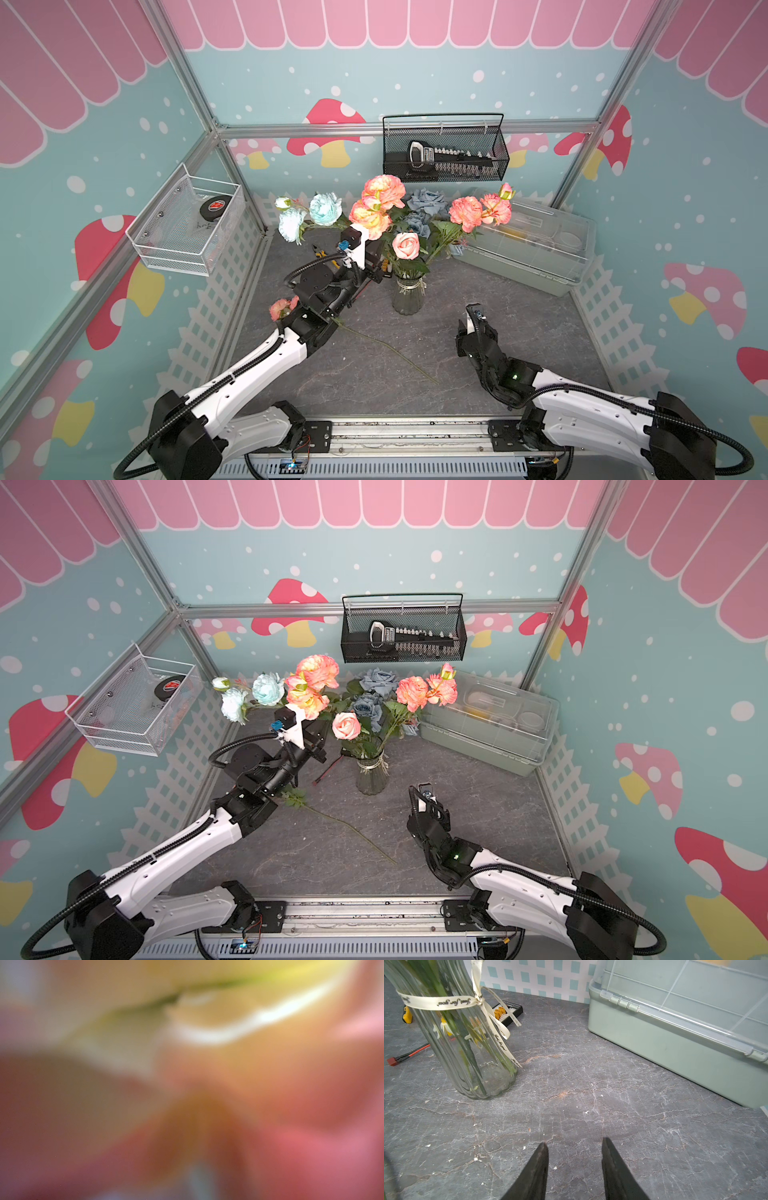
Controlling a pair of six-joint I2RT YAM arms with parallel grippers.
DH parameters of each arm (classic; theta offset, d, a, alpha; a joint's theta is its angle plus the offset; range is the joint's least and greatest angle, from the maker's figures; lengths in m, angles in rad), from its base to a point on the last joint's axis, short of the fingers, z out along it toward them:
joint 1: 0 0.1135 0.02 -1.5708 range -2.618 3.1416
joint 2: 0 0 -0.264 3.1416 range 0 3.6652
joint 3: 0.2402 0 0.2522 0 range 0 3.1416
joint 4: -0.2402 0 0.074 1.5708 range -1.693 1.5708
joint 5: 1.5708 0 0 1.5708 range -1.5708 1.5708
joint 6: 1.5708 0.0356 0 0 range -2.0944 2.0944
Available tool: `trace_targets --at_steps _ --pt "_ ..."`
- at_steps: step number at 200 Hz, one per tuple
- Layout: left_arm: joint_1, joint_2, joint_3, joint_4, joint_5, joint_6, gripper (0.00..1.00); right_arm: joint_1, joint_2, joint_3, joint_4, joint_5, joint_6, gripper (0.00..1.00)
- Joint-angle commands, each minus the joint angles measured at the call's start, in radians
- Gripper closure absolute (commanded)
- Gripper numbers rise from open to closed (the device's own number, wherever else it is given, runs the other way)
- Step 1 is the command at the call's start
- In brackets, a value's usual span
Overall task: Pick out pink flowers from the vase
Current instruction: Pick up the flower from the vase, then place the flower at the center of the board.
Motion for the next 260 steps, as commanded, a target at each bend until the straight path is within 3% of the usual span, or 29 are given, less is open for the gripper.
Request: trace_targets --at_steps 1,57,117,143,181,230,260 --pt "0.009 -0.070 0.057 -0.104 -0.036 -0.020 1.00 -0.005 -0.008 0.000 -0.016 0.000 0.007 0.59" --pt "0.009 -0.223 0.220 -0.519 -0.137 -0.155 1.00 -0.006 0.018 0.054 -0.007 -0.062 -0.074 0.50" --pt "0.009 -0.423 0.247 -0.902 -0.210 -0.356 1.00 -0.006 -0.013 0.132 0.019 -0.302 -0.211 0.30" --pt "0.009 -0.558 0.104 -0.910 -0.255 -0.479 1.00 -0.006 -0.039 0.159 0.004 -0.366 -0.268 0.27" --pt "0.009 -0.754 -0.185 -0.794 -0.308 -0.679 1.00 -0.005 -0.049 0.189 0.024 -0.693 -0.352 0.22" --pt "0.009 -0.869 -0.372 -0.762 -0.360 -0.969 1.00 -0.003 -0.101 0.149 0.045 -0.674 -0.334 0.21" --pt "0.007 -0.844 -0.521 -0.683 -0.393 -1.164 1.00 -0.003 -0.123 0.129 0.061 -0.666 -0.337 0.20"
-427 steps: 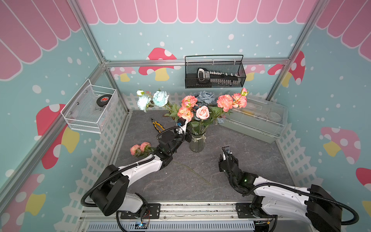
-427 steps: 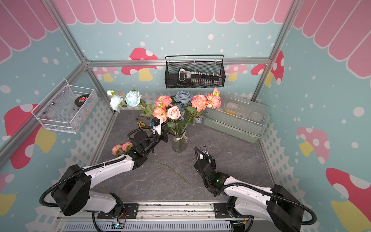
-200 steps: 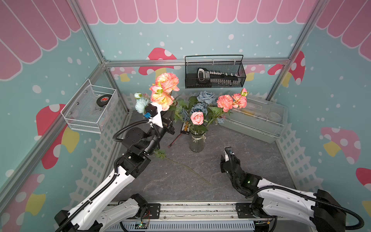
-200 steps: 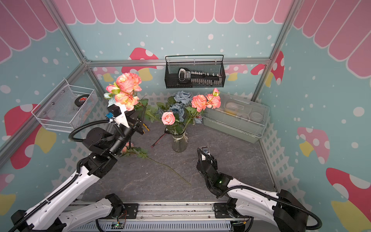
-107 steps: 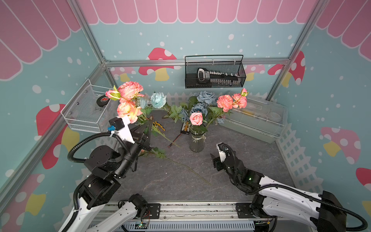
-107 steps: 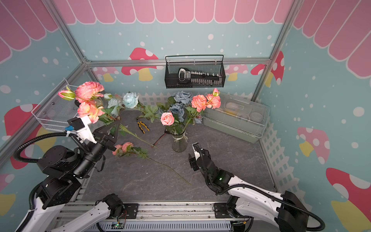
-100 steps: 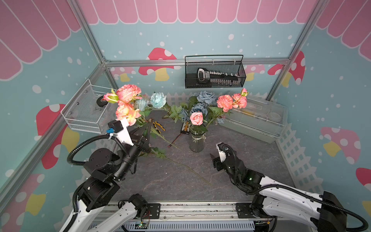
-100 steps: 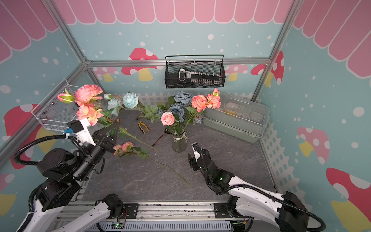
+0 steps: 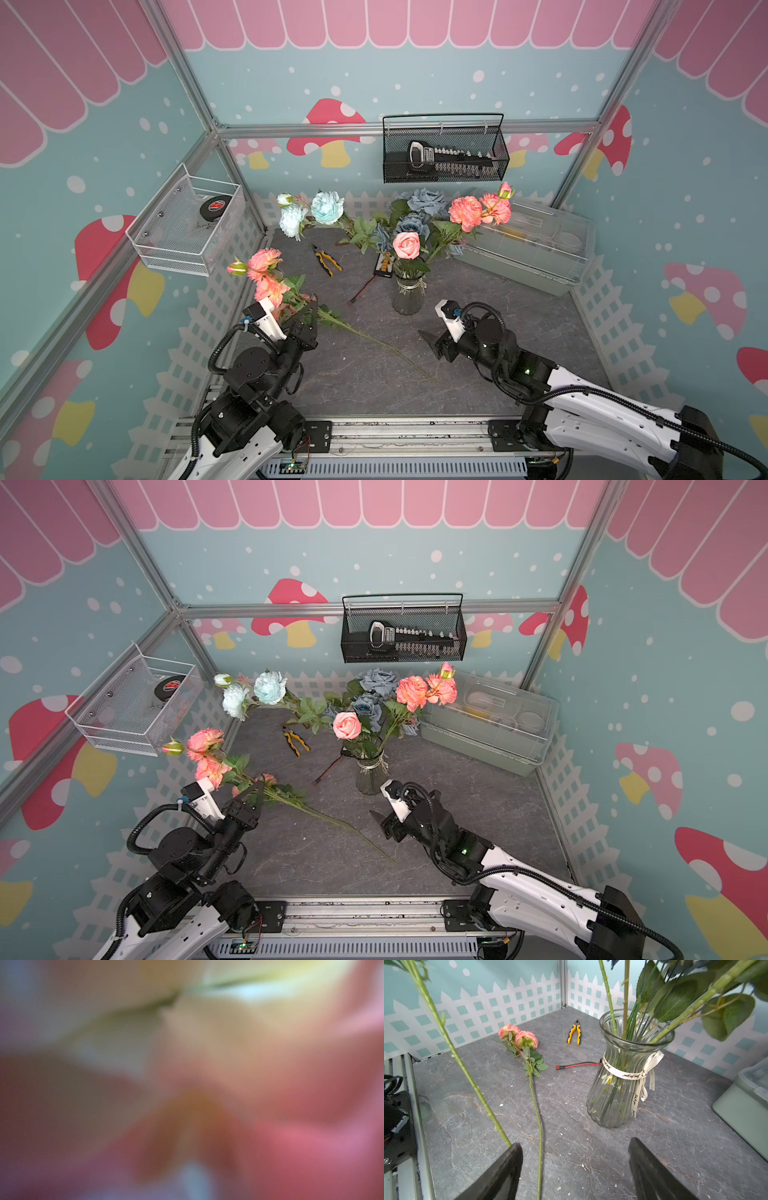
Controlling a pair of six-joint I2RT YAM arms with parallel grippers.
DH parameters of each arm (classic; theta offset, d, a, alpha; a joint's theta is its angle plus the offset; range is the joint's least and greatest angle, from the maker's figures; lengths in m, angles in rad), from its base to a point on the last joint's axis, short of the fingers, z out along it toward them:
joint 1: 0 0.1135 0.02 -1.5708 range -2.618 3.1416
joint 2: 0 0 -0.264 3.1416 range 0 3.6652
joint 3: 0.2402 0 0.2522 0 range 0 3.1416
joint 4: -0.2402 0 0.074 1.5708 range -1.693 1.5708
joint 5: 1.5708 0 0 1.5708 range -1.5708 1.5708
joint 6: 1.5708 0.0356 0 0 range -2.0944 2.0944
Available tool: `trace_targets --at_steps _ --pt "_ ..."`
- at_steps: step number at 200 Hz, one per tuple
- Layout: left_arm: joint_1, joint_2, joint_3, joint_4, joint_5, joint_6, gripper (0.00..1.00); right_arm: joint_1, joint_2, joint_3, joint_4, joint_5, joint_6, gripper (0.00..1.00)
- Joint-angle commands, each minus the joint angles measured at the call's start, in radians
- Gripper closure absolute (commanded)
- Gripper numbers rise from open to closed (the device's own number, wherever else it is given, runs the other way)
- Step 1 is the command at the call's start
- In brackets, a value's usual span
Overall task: Pick out pink flowers from the vase
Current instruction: Place the flower at the center of the board.
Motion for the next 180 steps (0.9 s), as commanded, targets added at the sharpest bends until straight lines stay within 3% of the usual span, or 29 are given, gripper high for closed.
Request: trace_targets --at_steps 1,37,76,121,145,163,180 --pt "0.003 0.023 -0.089 0.065 -0.052 -0.236 1.00 -0.001 -0.015 -0.022 0.031 -0.014 -0.018 0.20" --pt "-0.052 0.139 -0.117 0.115 -0.151 -0.281 1.00 -0.001 0.095 0.035 -0.008 -0.145 -0.024 0.16" --pt "-0.081 0.277 -0.091 0.189 -0.115 -0.267 1.00 0.025 0.312 0.103 0.072 -0.311 -0.004 0.15" --pt "-0.101 0.275 -0.090 0.208 -0.107 -0.257 1.00 0.103 0.523 0.189 0.131 -0.224 -0.023 0.22" --pt "-0.102 0.247 -0.084 0.188 -0.103 -0.246 1.00 0.112 0.618 0.233 0.132 -0.213 -0.029 0.39" --pt "-0.102 0.245 -0.078 0.172 -0.100 -0.238 1.00 0.121 0.654 0.260 0.128 -0.191 -0.032 0.69" --pt "-0.101 0.253 -0.078 0.164 -0.096 -0.235 1.00 0.124 0.655 0.268 0.125 -0.168 -0.031 0.86"
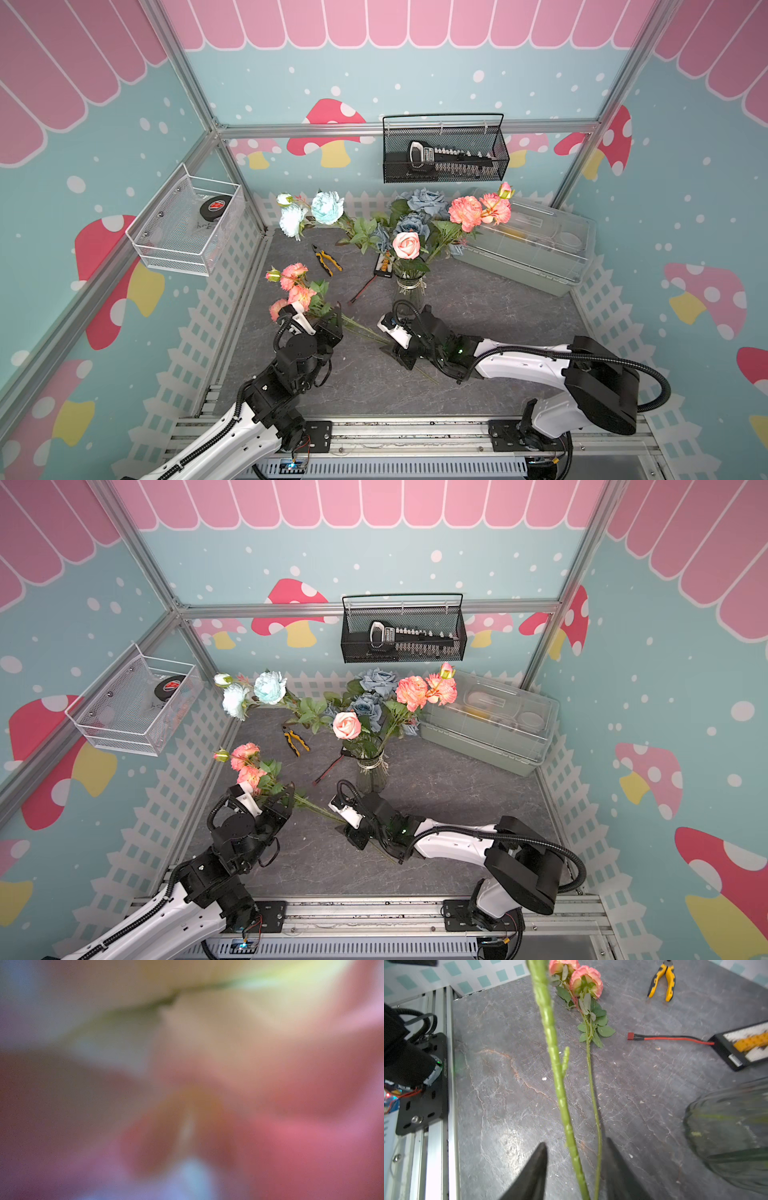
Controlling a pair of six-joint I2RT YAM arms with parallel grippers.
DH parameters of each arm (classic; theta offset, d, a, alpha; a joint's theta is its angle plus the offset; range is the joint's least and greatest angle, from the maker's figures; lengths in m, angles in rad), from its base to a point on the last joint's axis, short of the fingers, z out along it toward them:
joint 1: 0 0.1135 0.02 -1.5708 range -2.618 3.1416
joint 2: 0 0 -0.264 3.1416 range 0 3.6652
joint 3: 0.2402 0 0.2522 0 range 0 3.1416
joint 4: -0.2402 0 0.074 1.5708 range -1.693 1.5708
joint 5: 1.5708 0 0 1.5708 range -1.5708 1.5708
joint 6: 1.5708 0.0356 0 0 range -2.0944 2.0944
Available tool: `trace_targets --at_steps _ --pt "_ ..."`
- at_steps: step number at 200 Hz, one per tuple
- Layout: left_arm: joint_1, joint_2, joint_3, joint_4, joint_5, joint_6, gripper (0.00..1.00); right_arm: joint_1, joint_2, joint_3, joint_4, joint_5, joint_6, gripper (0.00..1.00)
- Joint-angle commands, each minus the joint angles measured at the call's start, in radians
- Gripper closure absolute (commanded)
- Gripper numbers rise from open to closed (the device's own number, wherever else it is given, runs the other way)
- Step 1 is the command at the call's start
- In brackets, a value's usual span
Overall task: Pick out pink flowers from the vase
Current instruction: Place the flower at the center of the board.
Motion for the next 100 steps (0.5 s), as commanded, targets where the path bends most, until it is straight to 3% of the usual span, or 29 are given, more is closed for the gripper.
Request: trace_targets --at_steps 1,18,33,61,71,100 --pt "-0.003 -0.002 0.032 -0.008 0.001 0.000 1.00 0.010 0.004 0.030 0.013 0.036 -0.010 0.86" --pt "-0.004 0.009 0.033 -0.012 0.000 0.008 1.00 0.011 -0.003 0.035 -0.005 0.055 -0.017 0.96" --pt "-0.003 0.020 0.037 -0.018 -0.002 0.020 0.86 0.012 -0.010 0.043 -0.033 0.073 -0.025 1.00" --pt "-0.003 0.046 0.087 -0.095 -0.005 0.084 0.32 0.011 -0.011 0.068 -0.108 0.134 -0.066 1.00" --pt "-0.003 0.045 0.129 -0.183 -0.019 0.115 0.02 0.011 -0.003 0.082 -0.147 0.164 -0.079 1.00" --pt "-0.003 0.014 0.188 -0.385 -0.052 0.216 0.01 0.003 0.071 0.130 -0.250 0.185 -0.123 1.00"
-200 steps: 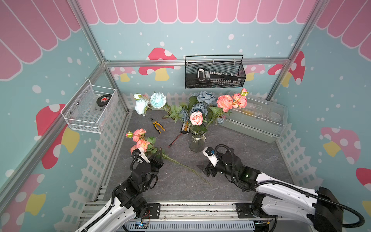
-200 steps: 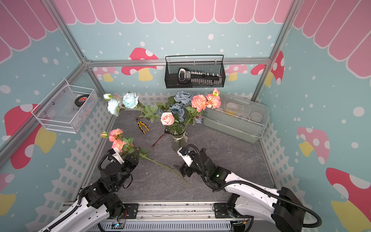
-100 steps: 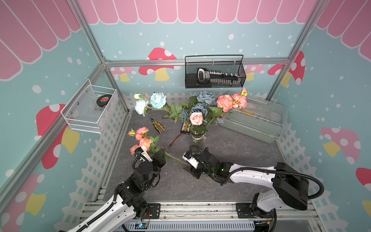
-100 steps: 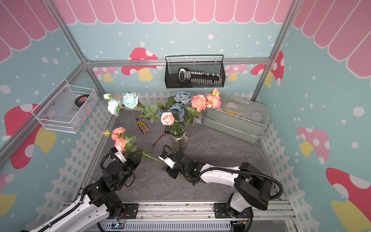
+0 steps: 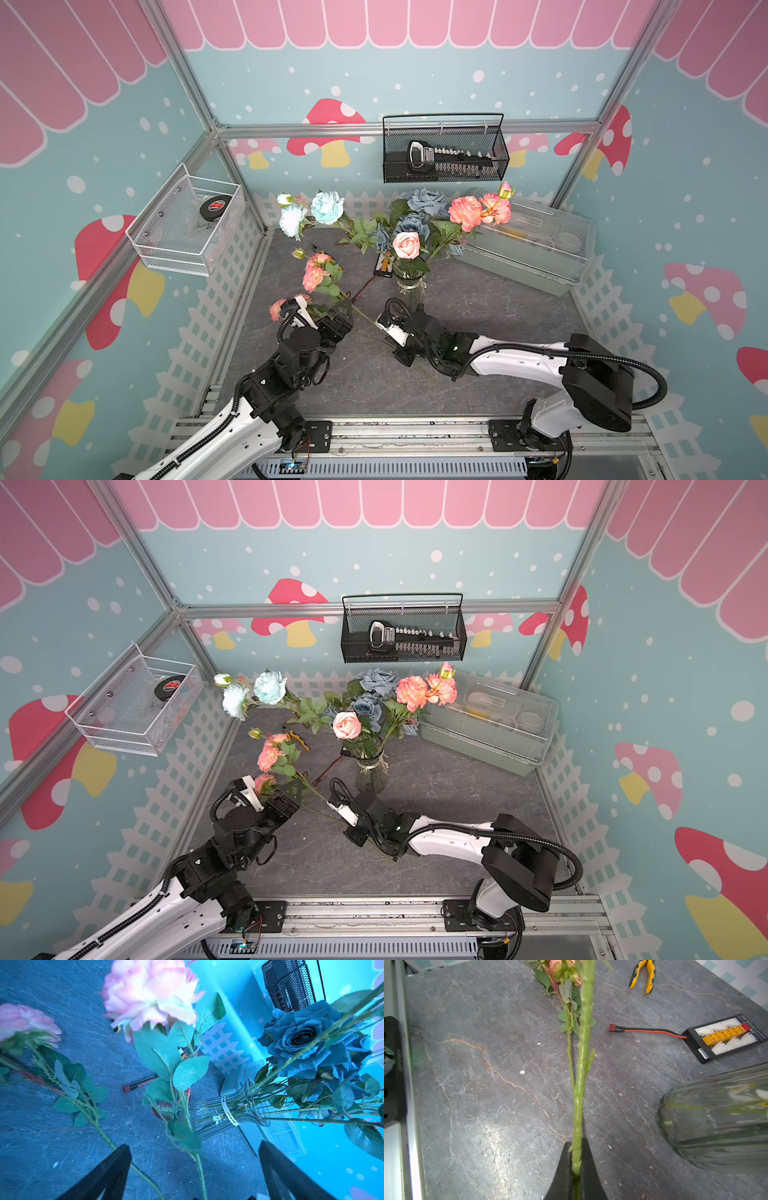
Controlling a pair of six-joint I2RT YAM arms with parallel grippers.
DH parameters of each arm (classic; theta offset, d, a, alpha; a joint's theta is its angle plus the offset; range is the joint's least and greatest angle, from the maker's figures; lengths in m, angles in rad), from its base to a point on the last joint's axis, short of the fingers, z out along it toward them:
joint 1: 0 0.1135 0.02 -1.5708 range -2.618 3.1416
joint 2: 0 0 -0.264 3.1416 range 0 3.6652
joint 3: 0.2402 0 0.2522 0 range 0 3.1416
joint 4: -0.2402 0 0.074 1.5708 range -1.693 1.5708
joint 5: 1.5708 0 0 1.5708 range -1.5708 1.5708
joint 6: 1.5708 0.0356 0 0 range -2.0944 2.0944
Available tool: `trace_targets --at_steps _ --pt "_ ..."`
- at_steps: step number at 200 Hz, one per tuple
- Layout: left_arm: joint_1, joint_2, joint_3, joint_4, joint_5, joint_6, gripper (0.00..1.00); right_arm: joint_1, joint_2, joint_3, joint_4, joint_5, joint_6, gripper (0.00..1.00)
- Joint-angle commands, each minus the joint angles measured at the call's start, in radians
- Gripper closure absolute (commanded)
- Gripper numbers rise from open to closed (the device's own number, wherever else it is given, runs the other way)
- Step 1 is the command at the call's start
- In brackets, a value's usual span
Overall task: Pick out pink flowers from the vase
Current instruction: Place the flower at the center of the board.
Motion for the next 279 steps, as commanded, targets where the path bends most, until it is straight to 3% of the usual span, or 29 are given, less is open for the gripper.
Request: trace_targets --at_steps 1,41,82,111,167,196,231,246,264,279 --pt "-0.003 -0.034 0.052 -0.206 -0.044 0.100 0.01 -0.009 0.058 0.051 -0.103 0.048 -0.063 1.00" --pt "-0.007 -0.113 0.066 -0.252 -0.037 0.200 0.01 -0.012 0.130 0.067 -0.173 0.028 -0.132 1.00" --pt "-0.015 -0.231 0.035 -0.066 0.044 0.341 0.02 -0.011 0.196 0.034 -0.111 -0.004 -0.151 1.00" --pt "-0.018 -0.192 0.049 0.014 0.096 0.424 0.02 -0.012 0.241 0.040 -0.090 0.015 -0.141 1.00" --pt "-0.040 -0.114 0.088 0.143 0.167 0.479 0.01 -0.021 0.242 0.039 -0.089 0.024 -0.101 0.56" --pt "-0.060 -0.084 0.075 0.254 0.195 0.507 0.01 -0.022 0.160 0.010 -0.086 0.081 -0.052 0.42" --pt "-0.130 -0.001 0.066 0.371 0.166 0.519 0.01 -0.050 -0.094 -0.097 -0.060 0.099 0.057 0.22" --pt "-0.173 0.055 0.077 0.405 0.168 0.571 0.01 -0.070 -0.226 -0.155 -0.041 0.090 0.091 0.07" --pt "-0.257 0.124 0.078 0.471 0.140 0.670 0.01 -0.094 -0.365 -0.207 -0.040 0.093 0.122 0.03" --pt "-0.346 0.190 0.071 0.555 0.043 0.780 0.01 -0.113 -0.449 -0.235 -0.066 0.141 0.142 0.02"
